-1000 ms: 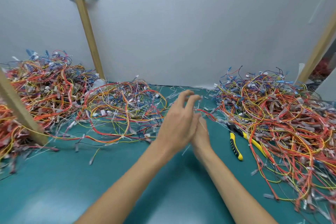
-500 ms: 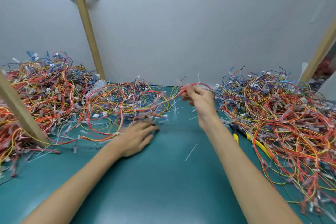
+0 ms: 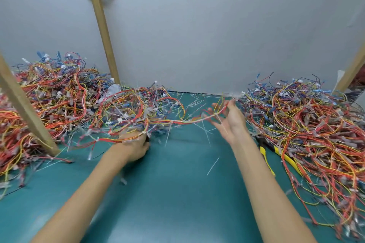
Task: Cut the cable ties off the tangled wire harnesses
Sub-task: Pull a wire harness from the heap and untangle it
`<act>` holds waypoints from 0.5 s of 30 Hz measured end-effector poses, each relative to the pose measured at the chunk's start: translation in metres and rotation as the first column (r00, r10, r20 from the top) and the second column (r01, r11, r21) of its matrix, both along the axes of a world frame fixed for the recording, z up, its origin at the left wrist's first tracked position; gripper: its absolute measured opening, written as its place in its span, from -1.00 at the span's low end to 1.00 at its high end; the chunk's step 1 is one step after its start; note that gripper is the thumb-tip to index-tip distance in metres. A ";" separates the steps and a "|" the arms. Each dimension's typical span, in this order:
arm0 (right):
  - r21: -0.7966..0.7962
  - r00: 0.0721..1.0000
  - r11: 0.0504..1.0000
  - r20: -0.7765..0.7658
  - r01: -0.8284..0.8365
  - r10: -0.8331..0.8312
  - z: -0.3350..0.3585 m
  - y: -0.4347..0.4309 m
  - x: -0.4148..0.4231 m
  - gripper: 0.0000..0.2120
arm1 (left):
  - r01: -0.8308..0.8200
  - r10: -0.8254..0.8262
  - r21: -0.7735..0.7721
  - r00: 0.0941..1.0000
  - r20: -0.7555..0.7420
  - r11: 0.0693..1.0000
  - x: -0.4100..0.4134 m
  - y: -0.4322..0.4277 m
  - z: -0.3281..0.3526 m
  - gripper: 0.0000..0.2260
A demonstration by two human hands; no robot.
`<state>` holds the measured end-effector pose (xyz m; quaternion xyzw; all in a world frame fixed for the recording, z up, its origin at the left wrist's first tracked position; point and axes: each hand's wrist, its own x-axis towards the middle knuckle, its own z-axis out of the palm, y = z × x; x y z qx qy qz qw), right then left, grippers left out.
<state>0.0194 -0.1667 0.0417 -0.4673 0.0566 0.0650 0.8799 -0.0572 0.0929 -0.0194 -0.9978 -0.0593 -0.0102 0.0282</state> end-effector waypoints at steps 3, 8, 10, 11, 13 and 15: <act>0.103 0.992 0.987 -0.011 -0.121 0.123 -0.008 -0.009 0.001 -0.67 | 0.054 -0.054 -0.103 0.999 0.006 0.993 -0.019 -0.020 0.015 -0.75; -0.088 0.994 0.991 0.035 -0.100 0.103 -0.005 -0.008 0.004 -0.71 | 0.212 -0.094 -0.554 0.968 0.233 0.805 -0.027 -0.041 0.050 -0.66; -0.145 0.995 0.986 0.042 -0.079 0.086 -0.003 -0.006 0.007 -0.72 | 0.255 -0.030 -0.811 0.959 0.282 0.526 -0.024 -0.042 0.054 -0.72; -0.148 0.996 0.986 0.042 -0.075 0.082 -0.002 -0.007 0.008 -0.73 | 0.283 0.041 -0.880 0.946 0.322 0.381 -0.021 -0.040 0.052 -0.79; -0.141 0.993 0.985 0.050 -0.096 0.103 0.000 -0.009 0.010 -0.74 | 0.315 0.210 -0.915 0.905 0.369 0.252 -0.015 -0.038 0.041 -0.83; -0.136 0.989 0.982 0.053 -0.133 0.141 0.001 -0.012 0.012 -0.75 | 0.276 0.331 -0.942 0.885 0.327 0.193 -0.006 -0.041 0.025 -0.74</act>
